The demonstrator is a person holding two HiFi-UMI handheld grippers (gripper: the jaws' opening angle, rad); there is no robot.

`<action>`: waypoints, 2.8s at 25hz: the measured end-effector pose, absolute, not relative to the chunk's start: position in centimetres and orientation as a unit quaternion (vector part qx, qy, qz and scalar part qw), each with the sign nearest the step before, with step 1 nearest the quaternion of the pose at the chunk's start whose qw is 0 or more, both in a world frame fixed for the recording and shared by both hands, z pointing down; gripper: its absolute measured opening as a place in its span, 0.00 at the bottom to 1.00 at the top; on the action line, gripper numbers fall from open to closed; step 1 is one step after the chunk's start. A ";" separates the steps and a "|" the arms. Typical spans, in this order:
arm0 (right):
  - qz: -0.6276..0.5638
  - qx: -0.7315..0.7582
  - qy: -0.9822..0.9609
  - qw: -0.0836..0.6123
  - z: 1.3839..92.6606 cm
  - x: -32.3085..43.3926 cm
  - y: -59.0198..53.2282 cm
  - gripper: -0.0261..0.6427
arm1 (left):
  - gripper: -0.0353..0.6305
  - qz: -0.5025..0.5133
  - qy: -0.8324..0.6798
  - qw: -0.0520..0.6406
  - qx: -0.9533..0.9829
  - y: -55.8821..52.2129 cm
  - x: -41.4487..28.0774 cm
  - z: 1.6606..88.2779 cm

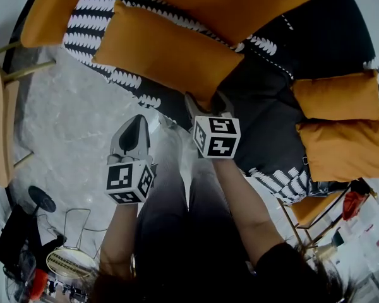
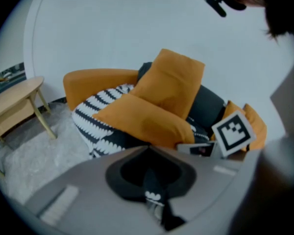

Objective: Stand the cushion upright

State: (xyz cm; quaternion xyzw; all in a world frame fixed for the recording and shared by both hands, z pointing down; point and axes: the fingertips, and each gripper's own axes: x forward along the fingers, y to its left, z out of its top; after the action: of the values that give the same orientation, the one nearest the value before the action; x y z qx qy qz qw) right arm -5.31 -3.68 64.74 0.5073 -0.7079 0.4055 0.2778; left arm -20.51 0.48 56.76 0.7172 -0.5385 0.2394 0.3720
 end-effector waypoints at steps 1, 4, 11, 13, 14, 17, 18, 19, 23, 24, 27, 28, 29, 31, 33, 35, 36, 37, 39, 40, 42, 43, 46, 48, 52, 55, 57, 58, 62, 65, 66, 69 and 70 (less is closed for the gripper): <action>0.401 0.509 -0.710 0.278 64.5 -5.3 -3.9 0.45 | 0.08 0.241 -0.538 0.372 0.717 0.5 -20.6 56.7; 0.388 0.510 -0.715 0.281 63.6 -5.3 -4.5 0.39 | 0.08 0.240 -0.540 0.369 0.717 0.2 -20.8 56.1; 0.373 0.510 -0.722 0.282 61.0 -5.2 -5.1 0.34 | 0.08 0.230 -0.544 0.358 0.723 -0.2 -21.2 53.8; 0.370 0.512 -0.723 0.282 60.1 -5.2 -5.2 0.33 | 0.08 0.226 -0.542 0.359 0.726 -0.4 -21.1 53.2; 0.368 0.512 -0.723 0.282 59.6 -5.1 -5.1 0.32 | 0.07 0.225 -0.539 0.360 0.727 -0.4 -21.1 52.9; 0.362 0.513 -0.725 0.283 58.2 -4.9 -5.1 0.30 | 0.07 0.223 -0.532 0.359 0.734 -0.7 -20.9 52.0; 0.359 0.513 -0.726 0.285 57.7 -4.8 -5.0 0.29 | 0.07 0.222 -0.530 0.357 0.736 -0.8 -20.8 51.6; 0.357 0.513 -0.726 0.287 57.2 -4.7 -5.0 0.29 | 0.07 0.220 -0.528 0.356 0.739 -1.0 -20.7 51.1; 0.345 0.511 -0.729 0.298 55.1 -4.2 -5.1 0.28 | 0.07 0.211 -0.522 0.349 0.749 -2.2 -20.4 49.0; 0.340 0.510 -0.730 0.302 54.5 -4.1 -5.1 0.28 | 0.07 0.210 -0.520 0.347 0.752 -2.5 -20.4 48.4; 0.325 0.502 -0.737 0.316 52.4 -4.1 -5.0 0.28 | 0.07 0.204 -0.514 0.341 0.760 -3.3 -20.5 46.5; 0.319 0.499 -0.739 0.320 51.8 -4.0 -5.0 0.28 | 0.07 0.202 -0.511 0.339 0.763 -3.5 -20.6 46.0; 0.314 0.496 -0.742 0.324 51.1 -4.0 -5.0 0.28 | 0.07 0.201 -0.508 0.337 0.767 -3.7 -20.6 45.5; 0.307 0.491 -0.746 0.330 49.8 -3.8 -4.9 0.28 | 0.07 0.200 -0.500 0.335 0.773 -4.1 -20.5 44.6; 0.303 0.485 -0.751 0.331 48.4 -3.7 -4.7 0.28 | 0.07 0.201 -0.486 0.335 0.782 -4.3 -20.2 43.8; 0.297 0.479 -0.756 0.334 47.0 -3.6 -4.6 0.28 | 0.07 0.203 -0.469 0.333 0.793 -4.6 -19.7 42.9; 0.291 0.475 -0.759 0.337 46.3 -3.6 -4.5 0.28 | 0.07 0.204 -0.461 0.330 0.798 -4.7 -19.6 42.4; 0.283 0.473 -0.762 0.342 45.5 -3.5 -4.5 0.28 | 0.07 0.204 -0.453 0.329 0.803 -4.8 -19.4 41.9; 0.264 0.468 -0.766 0.353 44.1 -3.4 -4.3 0.28 | 0.07 0.201 -0.441 0.328 0.811 -4.9 -19.1 40.9; 0.255 0.467 -0.768 0.358 43.5 -3.3 -4.3 0.28 | 0.07 0.200 -0.434 0.327 0.816 -5.0 -18.9 40.4; 0.242 0.465 -0.769 0.367 42.4 -3.1 -4.2 0.28 | 0.07 0.200 -0.417 0.324 0.825 -5.2 -18.4 39.6; 0.238 0.463 -0.769 0.372 42.0 -3.0 -4.1 0.28 | 0.07 0.201 -0.408 0.322 0.830 -5.3 -18.1 39.3; 0.224 0.457 -0.771 0.383 40.5 -2.5 -3.7 0.28 | 0.07 0.206 -0.380 0.311 0.846 -5.5 -17.0 38.2; 0.211 0.450 -0.775 0.391 39.5 -1.9 -3.6 0.28 | 0.07 0.209 -0.365 0.301 0.856 -5.7 -15.9 37.7; 0.182 0.431 -0.780 0.417 37.9 0.2 -3.4 0.28 | 0.07 0.208 -0.345 0.294 0.867 -5.9 -13.3 36.6; 0.160 0.417 -0.783 0.433 37.0 2.4 -3.8 0.28 | 0.07 0.204 -0.335 0.287 0.874 -6.4 -10.9 35.6; 0.147 0.411 -0.784 0.442 36.4 4.1 -4.1 0.28 | 0.07 0.203 -0.327 0.280 0.879 -6.7 -9.1 34.9; 0.140 0.409 -0.784 0.446 36.1 4.9 -4.2 0.28 | 0.07 0.203 -0.323 0.277 0.882 -6.7 -8.2 34.6; 0.117 0.406 -0.782 0.458 35.2 8.4 -5.0 0.28 | 0.07 0.197 -0.313 0.273 0.888 -7.7 -4.8 33.6; 0.099 0.410 -0.776 0.469 35.0 10.9 -6.2 0.28 | 0.07 0.197 -0.306 0.272 0.891 -8.7 -2.6 33.3; 0.092 0.409 -0.775 0.473 34.9 11.6 -6.6 0.28 | 0.07 0.197 -0.304 0.271 0.892 -9.0 -1.9 33.2; 0.072 0.404 -0.771 0.487 34.9 13.8 -7.6 0.29 | 0.07 0.201 -0.298 0.267 0.894 -9.6 0.3 33.2; 0.067 0.402 -0.771 0.490 35.0 14.6 -7.9 0.29 | 0.07 0.202 -0.298 0.267 0.894 -9.8 0.9 33.2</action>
State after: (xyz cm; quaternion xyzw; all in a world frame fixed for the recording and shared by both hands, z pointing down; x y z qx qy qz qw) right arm 14.59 -7.90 34.98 0.4021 -0.7707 0.0670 0.4897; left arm 0.95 -9.84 33.22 0.8942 -0.2975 0.2021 0.2665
